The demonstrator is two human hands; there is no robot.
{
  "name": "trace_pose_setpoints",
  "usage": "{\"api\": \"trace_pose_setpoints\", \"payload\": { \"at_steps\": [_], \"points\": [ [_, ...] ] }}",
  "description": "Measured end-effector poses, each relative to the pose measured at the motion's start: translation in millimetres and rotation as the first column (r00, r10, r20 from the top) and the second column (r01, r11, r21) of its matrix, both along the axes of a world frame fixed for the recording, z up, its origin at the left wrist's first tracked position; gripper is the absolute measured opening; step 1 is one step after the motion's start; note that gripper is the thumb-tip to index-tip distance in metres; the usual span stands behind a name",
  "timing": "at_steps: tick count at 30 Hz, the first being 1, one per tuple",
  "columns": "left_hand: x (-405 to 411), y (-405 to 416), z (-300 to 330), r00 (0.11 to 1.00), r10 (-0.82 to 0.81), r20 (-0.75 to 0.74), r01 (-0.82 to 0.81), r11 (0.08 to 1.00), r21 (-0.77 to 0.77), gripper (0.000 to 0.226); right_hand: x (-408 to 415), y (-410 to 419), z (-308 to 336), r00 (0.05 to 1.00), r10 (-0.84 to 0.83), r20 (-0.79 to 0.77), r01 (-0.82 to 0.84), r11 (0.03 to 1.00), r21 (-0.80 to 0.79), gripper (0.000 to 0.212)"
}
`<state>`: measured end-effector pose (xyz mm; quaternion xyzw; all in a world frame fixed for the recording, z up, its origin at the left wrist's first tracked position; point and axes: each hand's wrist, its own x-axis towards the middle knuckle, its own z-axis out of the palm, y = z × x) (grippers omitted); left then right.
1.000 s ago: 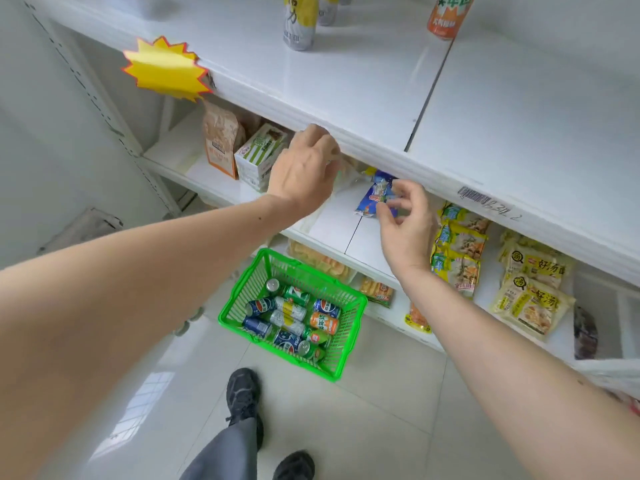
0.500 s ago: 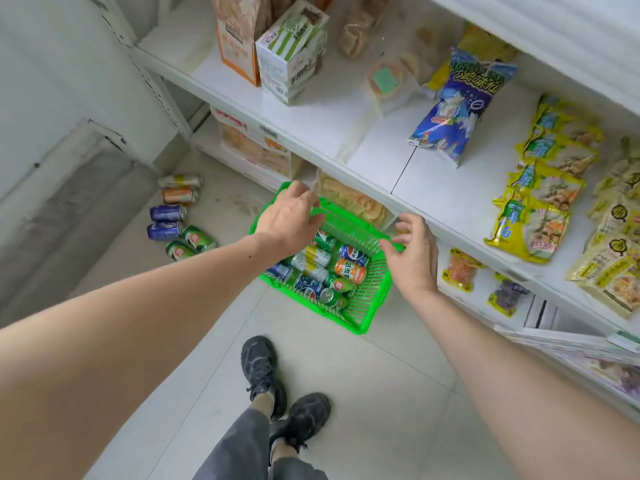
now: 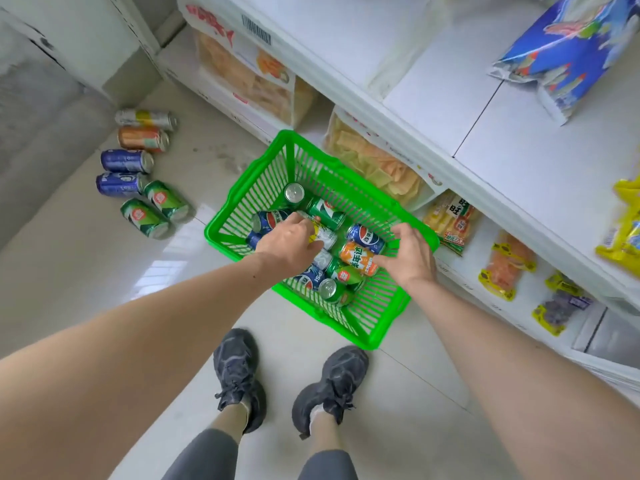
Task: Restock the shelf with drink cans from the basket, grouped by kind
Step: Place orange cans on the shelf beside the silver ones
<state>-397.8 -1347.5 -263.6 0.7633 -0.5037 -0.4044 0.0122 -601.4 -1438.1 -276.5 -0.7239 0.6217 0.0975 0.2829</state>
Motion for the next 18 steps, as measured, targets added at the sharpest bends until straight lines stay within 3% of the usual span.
{"api": "trace_pose_setpoints", "payload": {
  "at_steps": [10, 18],
  "points": [
    [-59, -30, -175, 0.995, 0.058, -0.078, -0.048, 0.991, 0.125, 0.046, -20, -15, -178, 0.963, 0.197, -0.182, -0.163, 0.969, 0.184, 0.058],
    [-95, -53, -253, 0.982, 0.05, -0.184, -0.011, 0.978, 0.208, 0.048, -27, -29, -246, 0.928, 0.237, -0.288, -0.178, 0.96, 0.217, 0.081]
  ]
}}
